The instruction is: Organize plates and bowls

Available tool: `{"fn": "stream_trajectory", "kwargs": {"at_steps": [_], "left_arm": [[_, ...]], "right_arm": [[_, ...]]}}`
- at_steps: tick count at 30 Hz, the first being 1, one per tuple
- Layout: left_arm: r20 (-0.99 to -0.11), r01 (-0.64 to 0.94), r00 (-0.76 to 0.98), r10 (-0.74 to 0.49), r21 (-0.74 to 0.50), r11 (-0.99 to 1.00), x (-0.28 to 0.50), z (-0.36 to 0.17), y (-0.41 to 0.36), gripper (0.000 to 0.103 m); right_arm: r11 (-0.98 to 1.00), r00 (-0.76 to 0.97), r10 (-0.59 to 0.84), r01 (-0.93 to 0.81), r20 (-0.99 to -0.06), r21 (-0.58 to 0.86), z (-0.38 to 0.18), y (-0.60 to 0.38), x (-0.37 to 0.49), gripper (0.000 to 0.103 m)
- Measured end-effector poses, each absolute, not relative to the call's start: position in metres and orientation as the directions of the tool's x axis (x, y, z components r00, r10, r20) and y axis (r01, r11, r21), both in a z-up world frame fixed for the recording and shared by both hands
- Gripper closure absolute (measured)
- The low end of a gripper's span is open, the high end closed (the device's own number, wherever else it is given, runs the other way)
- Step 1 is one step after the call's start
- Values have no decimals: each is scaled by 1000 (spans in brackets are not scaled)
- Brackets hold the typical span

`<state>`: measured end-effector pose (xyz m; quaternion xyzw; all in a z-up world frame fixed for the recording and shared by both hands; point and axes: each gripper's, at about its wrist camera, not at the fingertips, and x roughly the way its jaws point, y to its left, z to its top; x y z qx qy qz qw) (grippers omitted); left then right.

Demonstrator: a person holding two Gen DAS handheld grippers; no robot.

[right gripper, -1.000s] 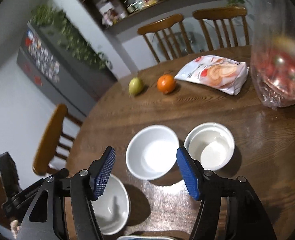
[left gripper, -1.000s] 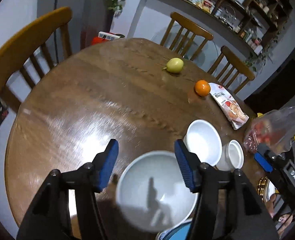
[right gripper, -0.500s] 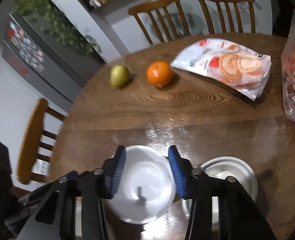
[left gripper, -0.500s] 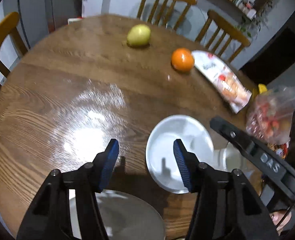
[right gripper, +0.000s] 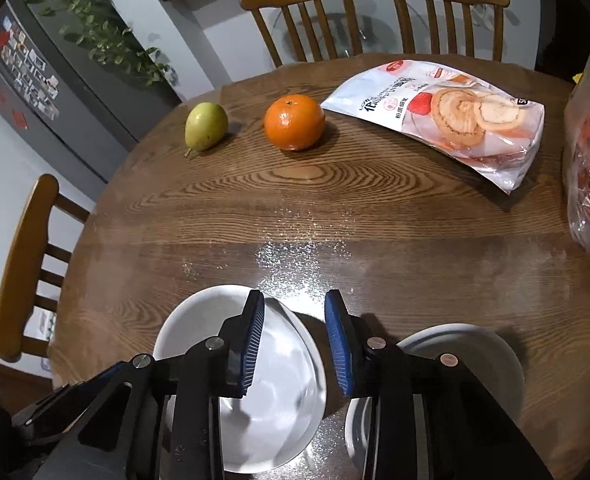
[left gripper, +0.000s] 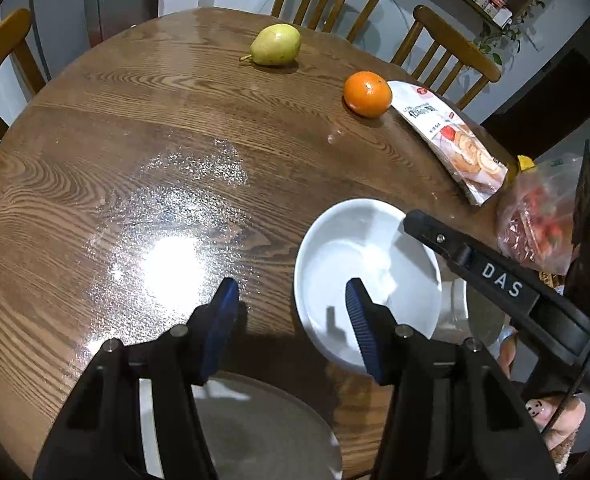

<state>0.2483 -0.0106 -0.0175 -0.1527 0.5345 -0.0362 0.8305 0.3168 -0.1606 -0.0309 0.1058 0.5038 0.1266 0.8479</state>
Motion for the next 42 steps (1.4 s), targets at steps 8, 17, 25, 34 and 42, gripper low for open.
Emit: {"fn": "stream_trajectory", "kwargs": {"at_steps": [8,17,25,34,42], "left_arm": [[-890,-34,397,-226,-261,965,248,-28,-32,49],[-886,-33,395,-244,-279,960,247,-28,-32,49],[-883,-97,405,-237,-300,949,248,-17,-8,50],[-897,-131,383,-220,-289,948,254,-26,-4,49],[-901,-106,358,-247,-302,948,259,-37,-13,65]], "right_arm": [[956,457,294,-135,-839,262,-33,-146,316,68],[954,452,299,-155,-841,256,-35,-141,313,68],[955,455,295,-151,-840,254,-35,-140,313,69],[957,456,290,-155,-841,245,-36,-139,313,69],[956,462,291,-162,-838,243,-37,-137,313,69]]}}
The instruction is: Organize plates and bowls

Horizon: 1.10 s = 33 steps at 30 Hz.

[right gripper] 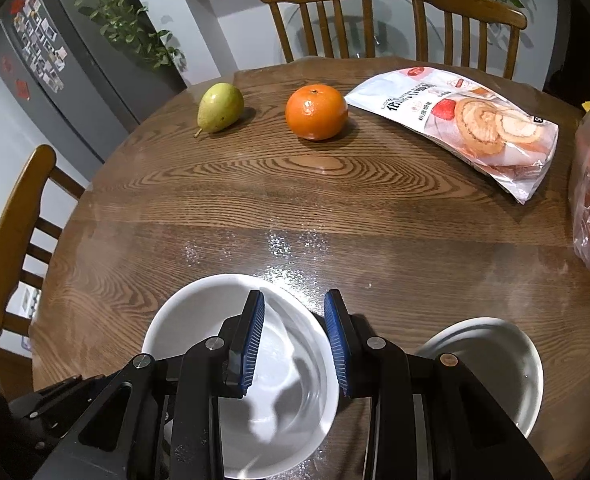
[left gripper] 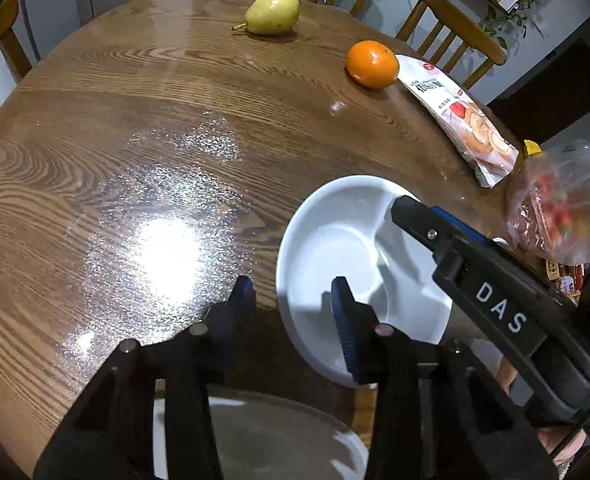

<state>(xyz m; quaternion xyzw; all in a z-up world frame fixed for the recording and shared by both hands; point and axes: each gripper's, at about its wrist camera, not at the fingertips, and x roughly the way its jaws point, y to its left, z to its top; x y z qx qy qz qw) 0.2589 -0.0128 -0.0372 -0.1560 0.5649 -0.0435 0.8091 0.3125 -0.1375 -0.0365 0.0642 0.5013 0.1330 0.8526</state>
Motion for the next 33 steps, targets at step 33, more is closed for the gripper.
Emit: {"fn": "stream_trajectory", "kwargs": {"at_steps": [33], "left_arm": [[-881,-114,389,-270,-337,935,257,-29,-6,85]], "right_arm": [[946,460,323,-171,-827,275,-37,-139,312,72]]}}
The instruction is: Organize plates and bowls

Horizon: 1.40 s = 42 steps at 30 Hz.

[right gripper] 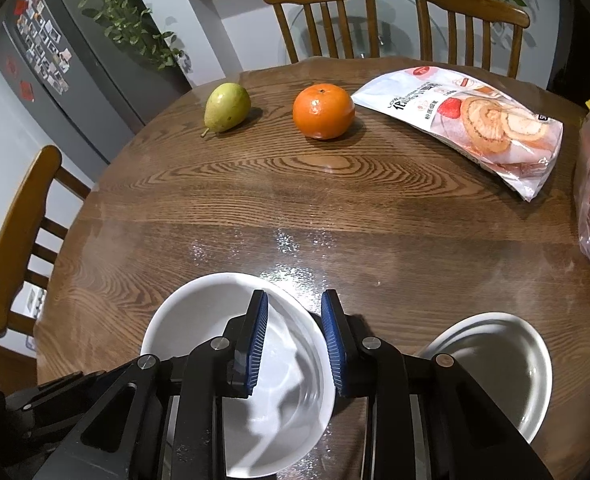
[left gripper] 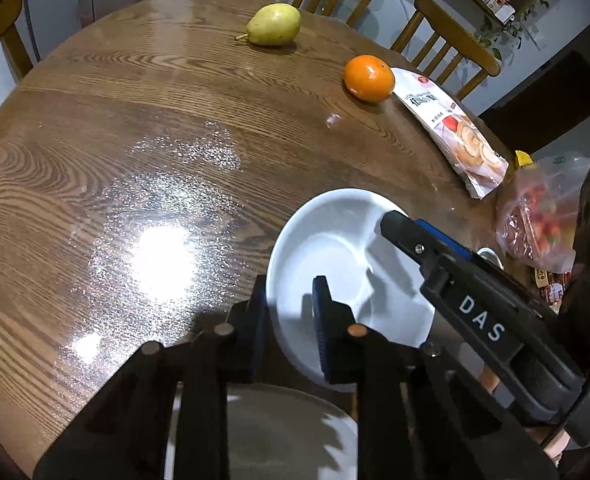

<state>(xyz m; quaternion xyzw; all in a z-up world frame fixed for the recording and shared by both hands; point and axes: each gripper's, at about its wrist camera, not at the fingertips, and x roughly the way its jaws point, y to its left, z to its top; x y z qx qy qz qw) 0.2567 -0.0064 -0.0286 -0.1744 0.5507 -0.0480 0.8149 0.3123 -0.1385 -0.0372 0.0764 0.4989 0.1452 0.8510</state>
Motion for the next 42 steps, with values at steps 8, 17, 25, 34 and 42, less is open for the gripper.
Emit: {"fn": "stream_trajectory", "kwargs": {"at_steps": [8,17,25,34,42], "left_arm": [[-860,-104,438,-262,-339,935,246,-10,-3,85],[-836,-94,478,-270,-355,930,237,6,-1,85],[-806,-84,532,-261,-357,930,226,24,-1,84],[-772,-68,580,-260,-365,929,213,41,2,83],[-731,-69,644,-225,-349,935,189,57,4,80]], "right_arm": [[933,486,359,-179,-797,311,-25,-140,305,72],[923,533,383,-193,-755,332,-7,-140,294,72],[919,582,393,-215,-712,331,13,-138,281,72],[910,621,411,-239,-667,338,33,-139,265,72],[909,652,415,-264,-635,323,47,-133,242,72]]}}
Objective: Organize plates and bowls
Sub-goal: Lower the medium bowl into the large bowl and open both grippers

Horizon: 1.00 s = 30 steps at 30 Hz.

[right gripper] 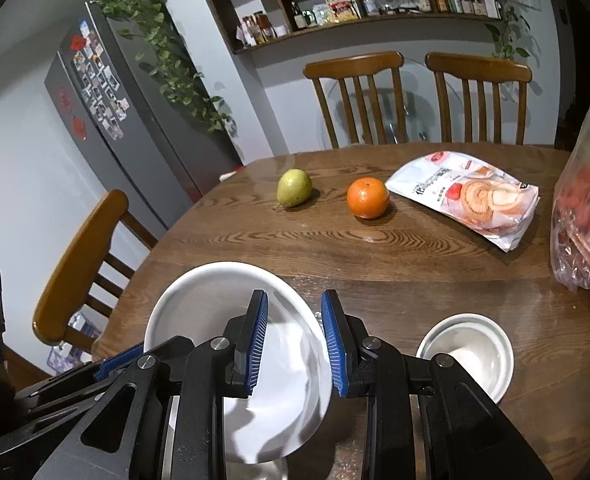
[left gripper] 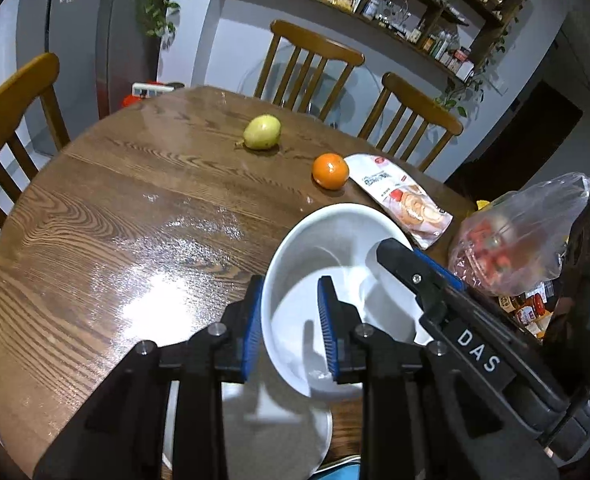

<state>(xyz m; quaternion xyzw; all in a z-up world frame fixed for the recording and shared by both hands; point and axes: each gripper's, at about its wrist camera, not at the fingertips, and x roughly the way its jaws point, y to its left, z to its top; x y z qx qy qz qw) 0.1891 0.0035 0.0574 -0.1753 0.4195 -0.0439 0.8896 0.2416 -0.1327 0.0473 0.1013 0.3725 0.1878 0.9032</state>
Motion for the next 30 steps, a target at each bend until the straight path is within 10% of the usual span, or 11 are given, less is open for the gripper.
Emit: {"fn": "stream_trajectory", "kwargs": {"at_steps": [30], "left_arm": [[-778,-187,605,-168,-344,920,118,28,44,79]], "right_arm": [[903,603,418,-357,-680,238,30,-82,175,72]]}}
